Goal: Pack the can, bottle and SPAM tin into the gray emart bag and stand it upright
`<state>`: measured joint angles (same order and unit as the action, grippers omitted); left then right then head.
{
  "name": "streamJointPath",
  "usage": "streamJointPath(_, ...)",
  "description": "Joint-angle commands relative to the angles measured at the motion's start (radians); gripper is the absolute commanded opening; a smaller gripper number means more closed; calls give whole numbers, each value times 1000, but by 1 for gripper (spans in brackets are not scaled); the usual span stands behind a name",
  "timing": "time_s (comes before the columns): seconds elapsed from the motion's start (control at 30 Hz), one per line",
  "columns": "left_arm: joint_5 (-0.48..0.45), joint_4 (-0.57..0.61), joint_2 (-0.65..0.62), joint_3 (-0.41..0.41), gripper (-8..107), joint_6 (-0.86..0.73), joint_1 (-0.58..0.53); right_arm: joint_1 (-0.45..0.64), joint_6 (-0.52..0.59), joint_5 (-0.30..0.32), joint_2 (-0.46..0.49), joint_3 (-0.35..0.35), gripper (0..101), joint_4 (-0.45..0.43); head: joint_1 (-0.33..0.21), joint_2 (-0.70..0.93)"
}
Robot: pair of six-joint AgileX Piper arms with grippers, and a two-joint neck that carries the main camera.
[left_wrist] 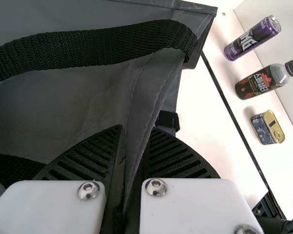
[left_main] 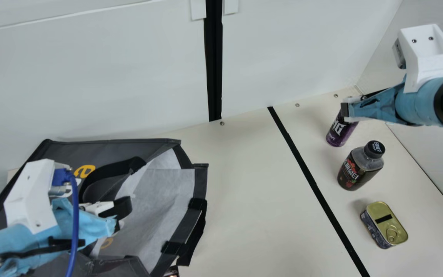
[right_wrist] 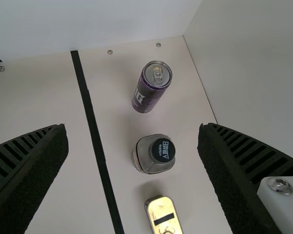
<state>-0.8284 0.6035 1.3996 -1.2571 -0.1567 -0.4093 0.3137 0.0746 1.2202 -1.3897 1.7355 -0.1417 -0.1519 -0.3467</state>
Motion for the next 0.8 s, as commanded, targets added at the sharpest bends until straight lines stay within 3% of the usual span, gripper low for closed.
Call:
streamJointPath(0.0, 0, 0, 0, 0, -8, 0, 0, 12, 13, 0, -19, 13, 95, 11, -23, -2)
streamJointPath(0.77, 0, 0, 0, 0, -8, 0, 0, 87, 65, 0, -238, 137, 95, 66, -23, -2)
